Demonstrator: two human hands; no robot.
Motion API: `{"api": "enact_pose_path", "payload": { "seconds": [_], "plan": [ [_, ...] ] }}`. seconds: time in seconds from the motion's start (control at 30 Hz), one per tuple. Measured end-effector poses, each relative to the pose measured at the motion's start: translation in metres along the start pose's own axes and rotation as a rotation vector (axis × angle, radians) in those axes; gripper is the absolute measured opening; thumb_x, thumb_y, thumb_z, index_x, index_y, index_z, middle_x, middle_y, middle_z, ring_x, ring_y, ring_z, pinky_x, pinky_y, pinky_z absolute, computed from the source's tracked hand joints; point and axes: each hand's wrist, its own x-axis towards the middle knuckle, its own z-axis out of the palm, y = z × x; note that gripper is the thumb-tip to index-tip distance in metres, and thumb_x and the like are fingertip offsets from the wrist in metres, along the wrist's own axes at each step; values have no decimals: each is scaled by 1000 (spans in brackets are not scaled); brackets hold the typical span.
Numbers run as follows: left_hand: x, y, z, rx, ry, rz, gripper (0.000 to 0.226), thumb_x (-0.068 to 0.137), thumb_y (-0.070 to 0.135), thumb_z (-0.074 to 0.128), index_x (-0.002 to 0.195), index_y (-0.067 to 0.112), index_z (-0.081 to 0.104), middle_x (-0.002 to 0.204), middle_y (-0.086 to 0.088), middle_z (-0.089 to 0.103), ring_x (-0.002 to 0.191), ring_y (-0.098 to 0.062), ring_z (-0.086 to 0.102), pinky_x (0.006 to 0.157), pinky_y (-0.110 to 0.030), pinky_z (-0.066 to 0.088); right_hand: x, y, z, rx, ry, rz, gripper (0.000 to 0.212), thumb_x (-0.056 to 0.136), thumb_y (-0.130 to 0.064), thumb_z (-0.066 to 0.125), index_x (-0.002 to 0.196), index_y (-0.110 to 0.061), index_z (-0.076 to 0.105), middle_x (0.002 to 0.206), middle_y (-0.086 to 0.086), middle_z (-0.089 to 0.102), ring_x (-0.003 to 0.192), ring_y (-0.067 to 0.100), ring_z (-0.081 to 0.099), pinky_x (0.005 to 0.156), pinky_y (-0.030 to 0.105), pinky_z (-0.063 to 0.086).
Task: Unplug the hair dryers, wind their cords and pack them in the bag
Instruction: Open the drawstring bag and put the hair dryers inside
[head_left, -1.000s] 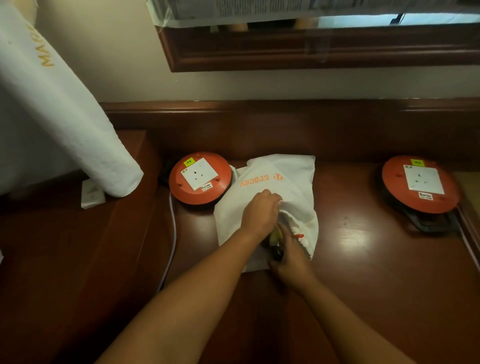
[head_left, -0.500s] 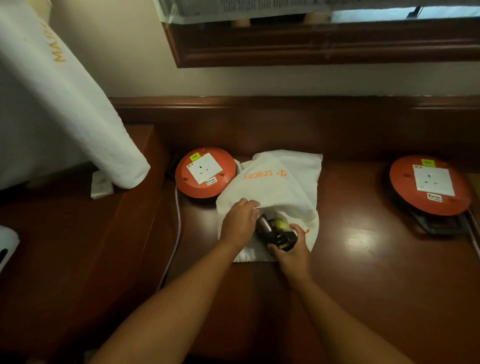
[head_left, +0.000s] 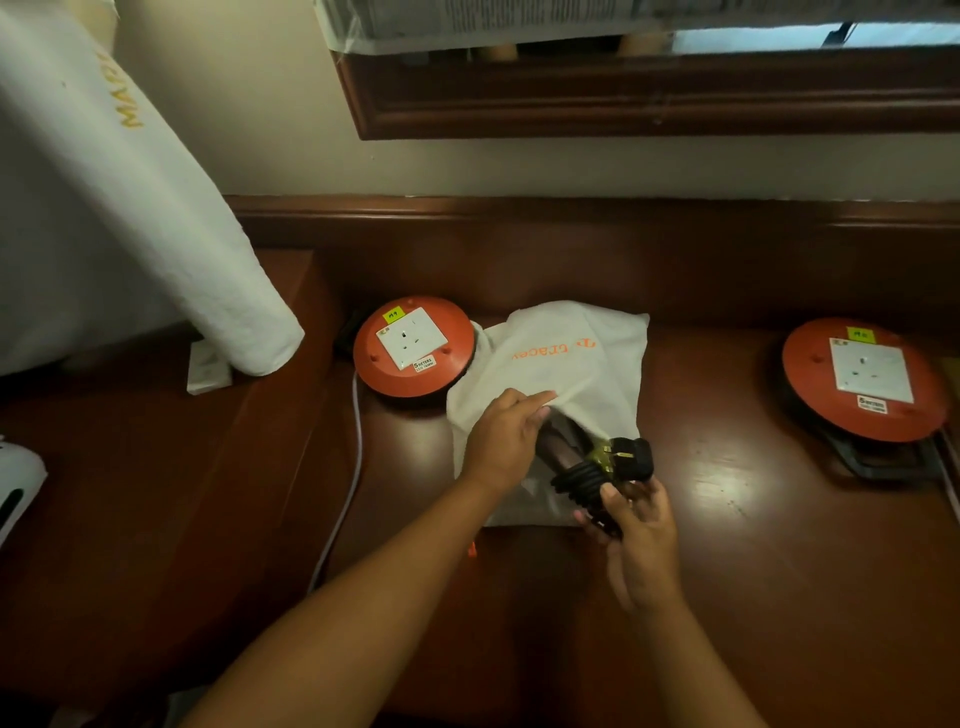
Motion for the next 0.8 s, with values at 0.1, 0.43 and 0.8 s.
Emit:
{"api": "enact_pose_path", "payload": {
  "seconds": [0.1,0.43,0.8],
  "plan": [
    [3,3,-5,28,6,24,32,100,27,47,127,19,62,101,0,57,98,-17,54,83,-33,50,-3,-3,-1,34,-35,66,49,73,-14,76,116,-18,55,117,14,62,95,30,68,62,35,60],
    [-13,-5,-27,132,-49,134,35,97,26,46,124,13,64,102,-6,61,98,-21,54,83,-33,49,2,18,46,171,151,69,41,94,1,50,133,-10,47,118,7,58,110,33,59,66,36,60],
    [-44,-39,-52,435,109,-98,35,91,16,59,125,16,52,118,-9,54,101,-23,55,79,-31,46,12,12,51,172,69,75,46,94,4,45,137,-12,46,130,15,54,110,35,60,75,44,59]
  ]
}}
